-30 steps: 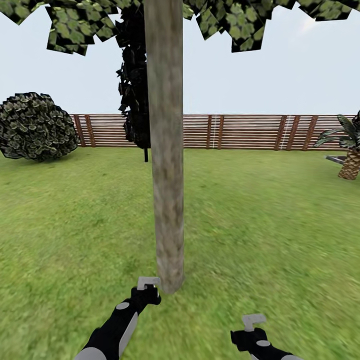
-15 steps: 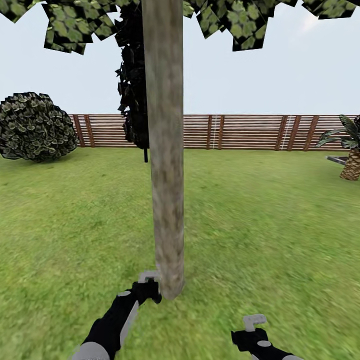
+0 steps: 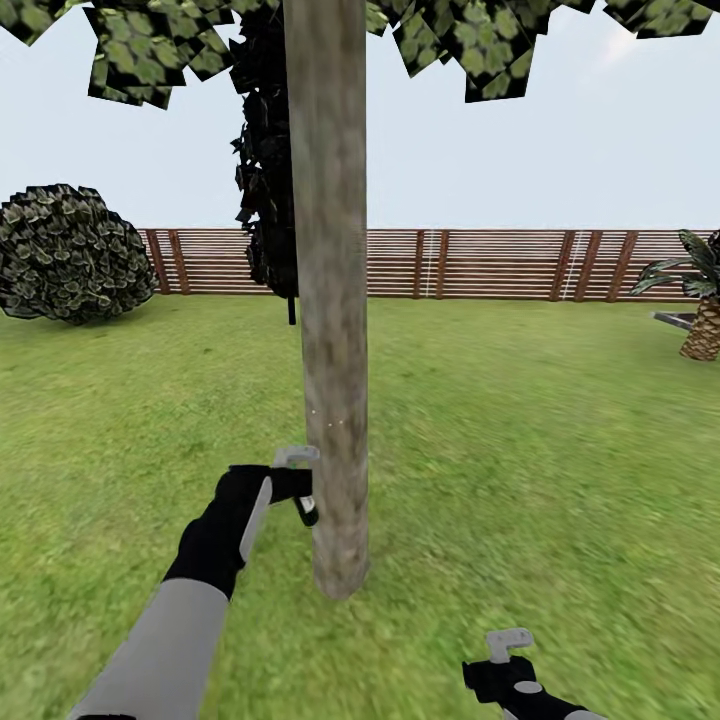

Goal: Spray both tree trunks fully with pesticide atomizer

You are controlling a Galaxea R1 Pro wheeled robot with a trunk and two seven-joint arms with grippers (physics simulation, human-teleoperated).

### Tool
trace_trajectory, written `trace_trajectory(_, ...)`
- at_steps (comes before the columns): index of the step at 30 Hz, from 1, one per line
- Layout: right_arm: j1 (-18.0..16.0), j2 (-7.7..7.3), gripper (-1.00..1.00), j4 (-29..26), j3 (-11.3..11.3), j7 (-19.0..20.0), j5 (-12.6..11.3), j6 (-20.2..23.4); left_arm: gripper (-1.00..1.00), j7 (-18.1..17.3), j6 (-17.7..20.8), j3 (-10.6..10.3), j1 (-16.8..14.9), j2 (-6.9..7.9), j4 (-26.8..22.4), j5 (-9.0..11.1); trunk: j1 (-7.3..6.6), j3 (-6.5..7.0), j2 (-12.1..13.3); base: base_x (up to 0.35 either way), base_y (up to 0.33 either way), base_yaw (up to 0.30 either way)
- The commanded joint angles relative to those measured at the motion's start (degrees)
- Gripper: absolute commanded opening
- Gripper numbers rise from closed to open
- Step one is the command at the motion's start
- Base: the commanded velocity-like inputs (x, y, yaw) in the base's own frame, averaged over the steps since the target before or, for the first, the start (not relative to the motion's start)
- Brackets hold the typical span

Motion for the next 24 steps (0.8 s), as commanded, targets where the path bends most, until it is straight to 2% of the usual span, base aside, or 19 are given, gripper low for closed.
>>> trace_trajectory(1, -0.11, 0.02, 1.0, 0.26, 0.08, -0.32, 0.56, -0.34, -1.0, -0.45, 1.6, 0.42, -0.57, 0.06, -0.78, -0.27, 0.04, -0.11, -0.11, 0.0, 0.0, 0.0)
trace_trajectory(7, -0.11, 0.06, 1.0, 0.31, 0.08, -0.32, 0.56, -0.3, -1.0, -0.55, 2.71, 0.13, -0.94, -0.02, -4.95, -0.27, 0.04, -0.11, -0.11, 0.0, 0.0, 0.0)
trace_trajectory(11, -0.11, 0.11, 1.0, 0.32, 0.08, -0.32, 0.56, -0.28, -1.0, -0.6, 6.26, 0.13, -2.51, -0.08, -7.72, -0.35, 0.04, -0.11, -0.11, 0.0, 0.0, 0.0)
trace_trajectory(12, -0.11, 0.1, 1.0, 0.32, 0.08, -0.32, 0.56, -0.3, -1.0, -0.62, 8.46, 0.14, -4.67, -0.09, -8.22, -0.43, 0.04, -0.11, -0.11, 0.0, 0.0, 0.0)
trace_trajectory(16, -0.11, 0.12, 1.0, 0.34, 0.08, -0.32, 0.56, -0.28, -1.0, -0.69, 9.73, 0.17, -9.67, -0.09, -5.66, -0.48, 0.04, -0.11, -0.11, 0.0, 0.0, 0.0)
trace_trajectory(17, -0.1, 0.11, 1.0, 0.32, 0.08, -0.32, 0.56, -0.28, -1.0, -0.75, 10.11, 0.22, -16.7, -0.05, 0.78, -0.49, 0.04, -0.11, -0.11, 0.0, 0.0, 0.0)
trace_trajectory(20, -0.11, 0.12, 1.0, 0.33, 0.08, -0.32, 0.56, -0.27, -1.0, -0.83, 10.21, 0.23, -19.62, -0.02, 2.18, -0.49, 0.04, -0.11, -0.11, 0.0, 0.0, 0.0)
trace_trajectory(24, -0.11, 0.12, 1.0, 0.35, 0.08, -0.32, 0.56, -0.27, -1.0, -0.88, 10.3, 0.23, -21.84, -0.01, 2.53, -0.49, 0.04, -0.11, -0.11, 0.0, 0.0, 0.0)
